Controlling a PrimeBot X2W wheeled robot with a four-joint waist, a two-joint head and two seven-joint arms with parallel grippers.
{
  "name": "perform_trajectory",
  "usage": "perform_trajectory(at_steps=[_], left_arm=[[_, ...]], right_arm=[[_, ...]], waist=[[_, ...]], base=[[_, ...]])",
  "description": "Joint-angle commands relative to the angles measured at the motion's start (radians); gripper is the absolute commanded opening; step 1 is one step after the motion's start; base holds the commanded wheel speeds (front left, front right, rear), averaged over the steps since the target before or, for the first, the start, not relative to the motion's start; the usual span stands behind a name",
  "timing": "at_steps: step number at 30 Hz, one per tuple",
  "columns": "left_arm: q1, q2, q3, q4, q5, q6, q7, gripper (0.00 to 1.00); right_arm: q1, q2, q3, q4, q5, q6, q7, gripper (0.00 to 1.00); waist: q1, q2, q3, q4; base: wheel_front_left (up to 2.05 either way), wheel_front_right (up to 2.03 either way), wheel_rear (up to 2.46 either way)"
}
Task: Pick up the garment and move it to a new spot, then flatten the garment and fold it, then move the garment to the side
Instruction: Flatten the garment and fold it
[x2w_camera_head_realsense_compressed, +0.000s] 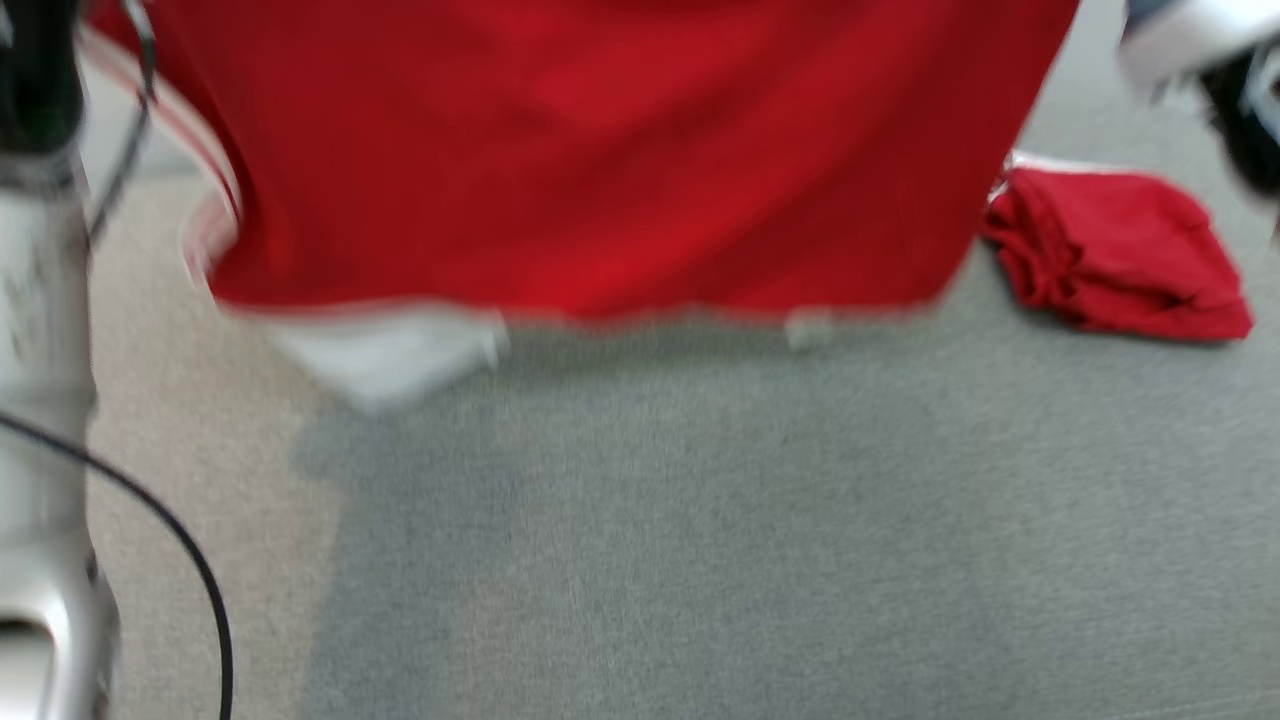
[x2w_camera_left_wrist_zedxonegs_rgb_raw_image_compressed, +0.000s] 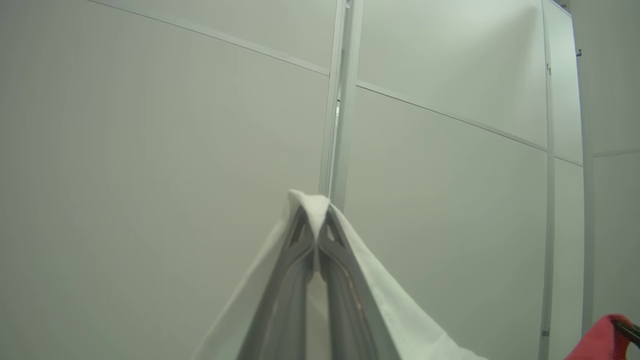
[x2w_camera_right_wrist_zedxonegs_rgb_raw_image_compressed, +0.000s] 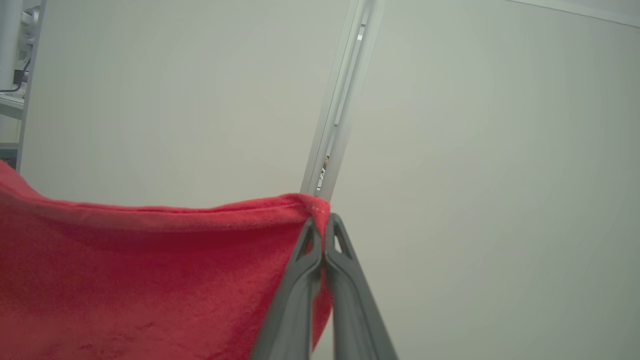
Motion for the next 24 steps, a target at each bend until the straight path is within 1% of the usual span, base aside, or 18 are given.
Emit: perform_trajectory(at_steps=[1,4,6,7,10,11,13,16,18,21,24], left_arm=[[-0.073,-0.003,-0.019,0.060,0.035,-0.011,-0.055,0.00],[-0.249,-0.012,-0.057,0.200,0.091,-0.022,-0.170,0.00],[-0.359,-0.022,-0.077,0.283,0.123,-0.028,-0.229,0.00],[-0.359,-0.022,-0.077,0.283,0.123,-0.028,-0.229,0.00],[-0.493,-0.033,-0.105,0.355,0.175,-0.033,-0.266,0.00],[-0.534,-0.036,-0.108,0.359,0.189,-0.034,-0.270,0.00],[-0.587,-0.047,-0.087,0.326,0.213,-0.037,-0.272,0.00],[-0.568,-0.074,-0.074,0.272,0.221,-0.038,-0.271,0.00],[-0.531,-0.079,-0.100,0.234,0.210,-0.039,-0.272,0.00],[-0.443,-0.068,-0.142,0.180,0.175,-0.038,-0.272,0.00],[-0.329,-0.046,-0.179,0.130,0.130,-0.037,-0.272,0.00]], right_arm=[[-0.067,0.008,-0.003,0.052,-0.020,0.000,-0.012,0.00],[-0.220,0.032,-0.041,0.147,-0.060,0.000,-0.018,0.00],[-0.301,0.045,-0.097,0.156,-0.107,0.000,-0.019,0.00],[-0.301,0.045,-0.097,0.156,-0.107,0.000,-0.019,0.00],[-0.372,0.064,-0.170,0.118,-0.201,0.000,-0.018,0.00],[-0.385,0.065,-0.191,0.103,-0.233,0.000,-0.018,0.00],[-0.400,0.069,-0.218,0.079,-0.281,0.000,-0.017,0.00],[-0.383,0.072,-0.238,0.072,-0.322,0.000,-0.017,0.00],[-0.361,0.067,-0.246,0.069,-0.331,0.000,-0.017,0.00],[-0.300,0.065,-0.227,0.056,-0.318,0.000,-0.017,0.00],[-0.228,0.037,-0.186,0.048,-0.286,0.000,-0.017,0.00]], waist=[[0.0000,0.0000,0.125,0.025],[0.0000,0.0000,0.230,0.042],[0.0000,0.0000,0.297,0.048],[0.0000,0.0000,0.297,0.048],[0.0000,0.0000,0.382,0.055],[0.0000,0.0000,0.408,0.058],[0.0000,0.0000,0.455,0.067],[0.0000,0.0000,0.498,0.084],[0.0000,0.0000,0.516,0.098],[0.0000,0.0000,0.520,0.110],[0.0000,0.0000,0.505,0.120]], base=[[0.00,0.00,0.00],[0.00,0.00,0.00],[0.00,0.00,0.00],[0.00,0.00,0.00],[0.00,0.00,0.00],[0.00,0.00,0.00],[0.00,0.00,0.00],[0.00,0.00,0.00],[0.00,0.00,0.00],[0.00,0.00,0.00],[0.00,0.00,0.00]])
